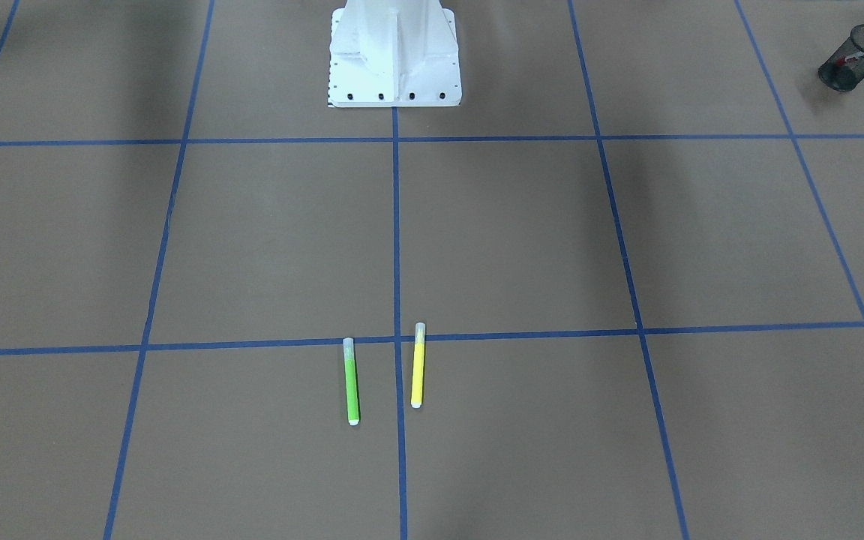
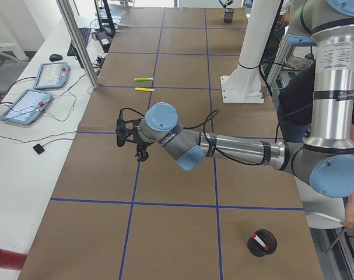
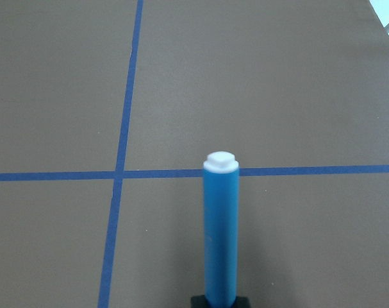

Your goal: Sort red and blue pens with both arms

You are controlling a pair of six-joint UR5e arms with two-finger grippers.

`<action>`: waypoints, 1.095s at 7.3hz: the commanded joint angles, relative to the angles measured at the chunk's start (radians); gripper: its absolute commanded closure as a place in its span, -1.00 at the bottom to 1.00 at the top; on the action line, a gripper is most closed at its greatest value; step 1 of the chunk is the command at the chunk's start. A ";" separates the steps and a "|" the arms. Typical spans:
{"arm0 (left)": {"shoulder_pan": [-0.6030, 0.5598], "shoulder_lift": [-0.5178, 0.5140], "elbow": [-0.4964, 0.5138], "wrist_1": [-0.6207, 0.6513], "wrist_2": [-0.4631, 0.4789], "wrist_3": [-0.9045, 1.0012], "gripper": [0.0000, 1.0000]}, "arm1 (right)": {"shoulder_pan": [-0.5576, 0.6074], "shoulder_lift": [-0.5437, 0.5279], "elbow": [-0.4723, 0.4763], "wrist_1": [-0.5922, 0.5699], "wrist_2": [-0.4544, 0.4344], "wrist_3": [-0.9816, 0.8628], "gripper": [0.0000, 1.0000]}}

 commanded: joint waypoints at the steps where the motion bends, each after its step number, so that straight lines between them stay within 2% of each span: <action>1: 0.001 0.005 -0.007 -0.002 0.000 -0.009 -1.00 | 0.013 -0.005 0.036 -0.009 -0.039 0.000 1.00; 3: 0.003 0.004 -0.009 0.000 0.000 -0.011 -1.00 | 0.031 -0.054 0.029 -0.010 -0.070 -0.004 1.00; 5: 0.003 0.005 -0.015 0.000 0.000 -0.012 -1.00 | 0.084 -0.054 -0.005 -0.012 -0.101 -0.051 1.00; 8: 0.003 0.005 -0.015 0.000 0.002 -0.012 -1.00 | 0.103 -0.051 -0.010 -0.035 -0.103 -0.059 1.00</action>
